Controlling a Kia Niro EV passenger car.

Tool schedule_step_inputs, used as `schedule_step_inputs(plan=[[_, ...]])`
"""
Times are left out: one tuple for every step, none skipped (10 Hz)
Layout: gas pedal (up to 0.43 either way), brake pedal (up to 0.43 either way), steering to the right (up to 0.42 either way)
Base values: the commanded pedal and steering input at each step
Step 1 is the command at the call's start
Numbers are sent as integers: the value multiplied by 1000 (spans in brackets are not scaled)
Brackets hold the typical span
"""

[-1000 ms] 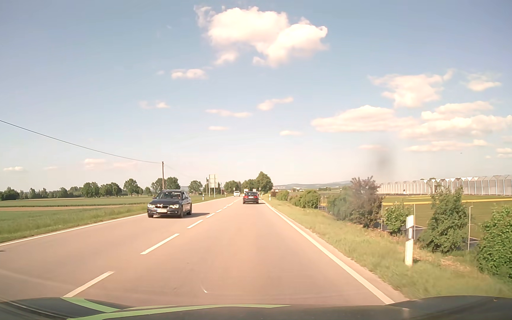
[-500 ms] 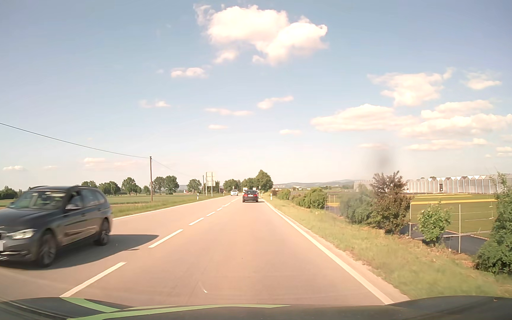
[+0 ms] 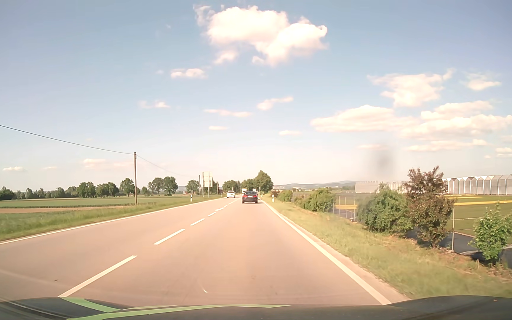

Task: Follow the waypoints while adhering to traffic rules and regulations

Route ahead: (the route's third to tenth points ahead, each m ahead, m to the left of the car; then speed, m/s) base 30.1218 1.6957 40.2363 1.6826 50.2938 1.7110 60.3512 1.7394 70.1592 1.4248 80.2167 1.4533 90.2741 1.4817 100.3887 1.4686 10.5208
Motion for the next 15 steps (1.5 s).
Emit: schedule_step_inputs(plan=[[87,0,-2],[87,0,-3],[98,0,-4],[98,0,-4],[110,0,-4],[110,0,-4],[110,0,-4],[118,0,-4],[118,0,-4],[118,0,-4],[118,0,-4],[118,0,-4],[118,0,-4],[118,0,-4],[118,0,-4]])
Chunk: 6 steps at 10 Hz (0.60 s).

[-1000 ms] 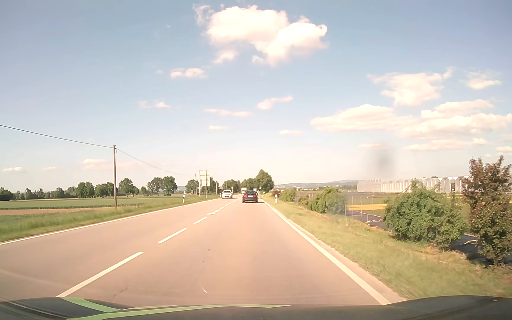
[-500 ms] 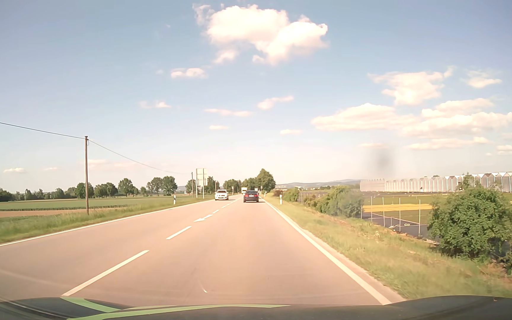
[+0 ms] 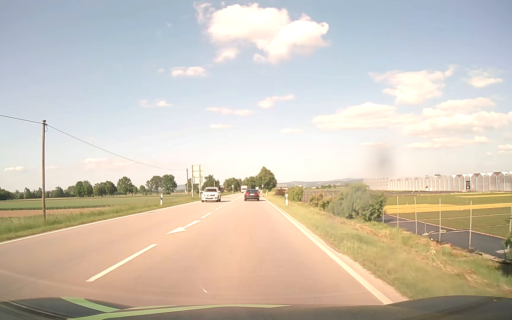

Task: Follow the waypoints while adhering to traffic rules and regulations

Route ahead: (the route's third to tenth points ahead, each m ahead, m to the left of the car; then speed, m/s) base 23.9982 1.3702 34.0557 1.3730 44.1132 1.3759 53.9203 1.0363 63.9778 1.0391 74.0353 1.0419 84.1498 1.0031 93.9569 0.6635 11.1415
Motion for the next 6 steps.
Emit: schedule_step_inputs(plan=[[118,0,-3],[118,0,-3],[130,0,-3],[130,0,-3],[130,0,-3],[130,0,-3]])
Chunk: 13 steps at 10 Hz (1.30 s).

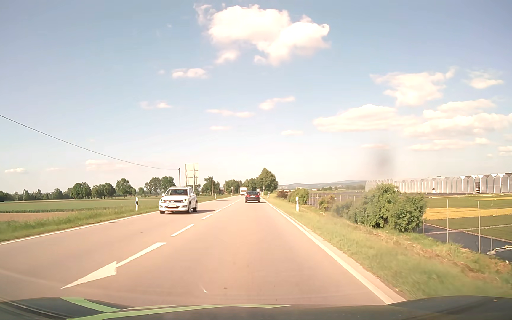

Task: Follow the waypoints while adhering to traffic rules and regulations

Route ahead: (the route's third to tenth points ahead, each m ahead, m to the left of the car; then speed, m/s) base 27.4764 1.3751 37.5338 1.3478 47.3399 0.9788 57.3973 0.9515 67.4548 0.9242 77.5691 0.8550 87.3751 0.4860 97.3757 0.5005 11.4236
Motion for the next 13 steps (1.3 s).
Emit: schedule_step_inputs(plan=[[138,0,-3],[138,0,-3],[138,0,-2],[138,0,-2],[138,0,-2],[138,0,-2],[130,0,-2],[118,0,-2],[118,0,-2],[110,0,-2],[98,0,-2],[98,0,-2],[87,0,-2]])
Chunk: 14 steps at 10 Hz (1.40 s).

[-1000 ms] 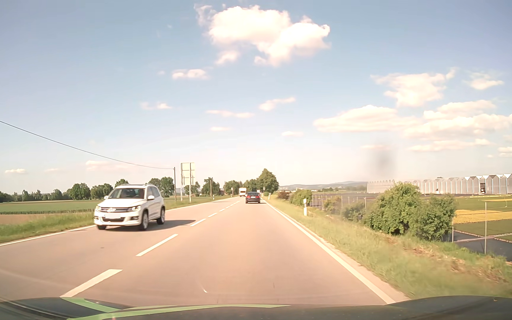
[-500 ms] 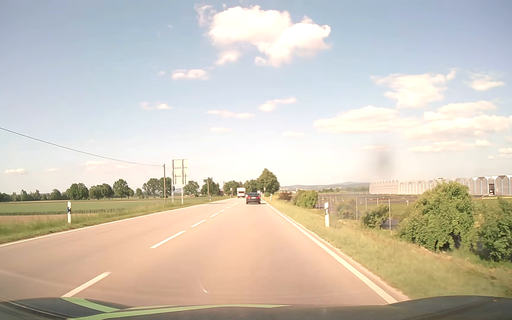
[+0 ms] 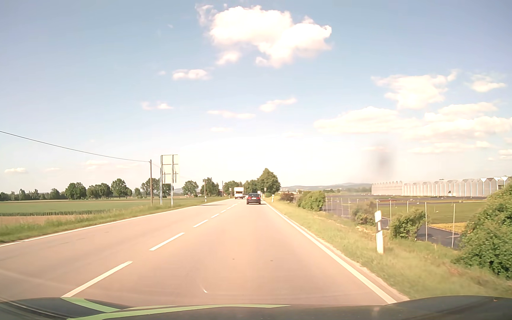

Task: Follow the waypoints while adhering to traffic rules and regulations

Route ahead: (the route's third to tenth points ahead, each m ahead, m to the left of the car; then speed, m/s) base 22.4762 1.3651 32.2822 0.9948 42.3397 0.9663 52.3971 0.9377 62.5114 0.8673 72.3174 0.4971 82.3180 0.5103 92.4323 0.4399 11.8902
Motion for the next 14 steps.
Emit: schedule_step_inputs(plan=[[87,0,-1],[87,0,-1],[87,0,-1],[87,0,-1],[87,0,-1],[87,0,-1],[87,0,-1],[87,0,0],[87,0,0],[87,0,0],[87,0,0],[79,0,0],[79,0,0],[67,0,0]])
